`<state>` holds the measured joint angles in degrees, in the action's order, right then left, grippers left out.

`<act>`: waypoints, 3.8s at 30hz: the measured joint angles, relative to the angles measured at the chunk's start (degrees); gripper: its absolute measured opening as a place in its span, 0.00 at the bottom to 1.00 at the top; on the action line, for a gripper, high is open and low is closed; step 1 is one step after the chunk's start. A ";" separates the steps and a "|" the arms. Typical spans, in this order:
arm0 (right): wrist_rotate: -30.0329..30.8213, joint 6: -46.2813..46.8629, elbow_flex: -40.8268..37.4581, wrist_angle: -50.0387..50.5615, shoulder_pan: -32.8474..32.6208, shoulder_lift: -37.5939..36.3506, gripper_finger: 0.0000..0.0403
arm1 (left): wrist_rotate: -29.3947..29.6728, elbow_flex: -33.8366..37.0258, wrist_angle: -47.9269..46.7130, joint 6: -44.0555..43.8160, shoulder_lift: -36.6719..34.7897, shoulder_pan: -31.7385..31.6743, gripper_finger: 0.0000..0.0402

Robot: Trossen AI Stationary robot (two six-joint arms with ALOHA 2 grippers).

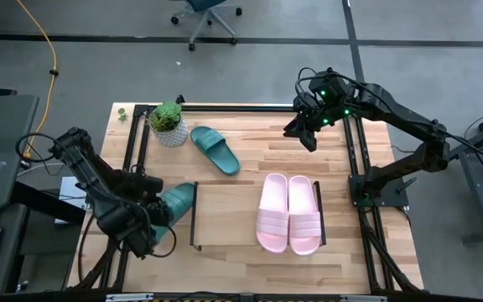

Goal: Pick and place slides into the shelf
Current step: Put the bottom green slide on the shelf

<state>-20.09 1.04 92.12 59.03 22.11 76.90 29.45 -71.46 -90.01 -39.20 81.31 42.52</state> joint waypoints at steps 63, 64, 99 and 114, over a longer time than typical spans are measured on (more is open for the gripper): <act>-0.01 -1.49 0.00 -0.25 -0.01 0.00 0.22 | -7.18 11.82 9.73 -16.64 -2.28 2.49 0.00; -0.01 -1.50 0.00 -0.25 0.00 0.00 0.22 | -7.51 12.78 11.13 -16.56 -2.27 2.49 0.00; 0.41 0.04 0.00 -0.64 -0.02 0.00 0.22 | -6.08 22.58 23.06 -16.59 -2.26 2.49 0.25; 0.41 0.01 0.00 -0.94 -0.01 0.02 0.22 | -4.60 22.58 26.92 -11.74 5.48 2.45 0.28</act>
<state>-19.68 1.05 92.12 58.09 22.10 76.93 24.85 -48.88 -63.09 -50.94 86.79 44.97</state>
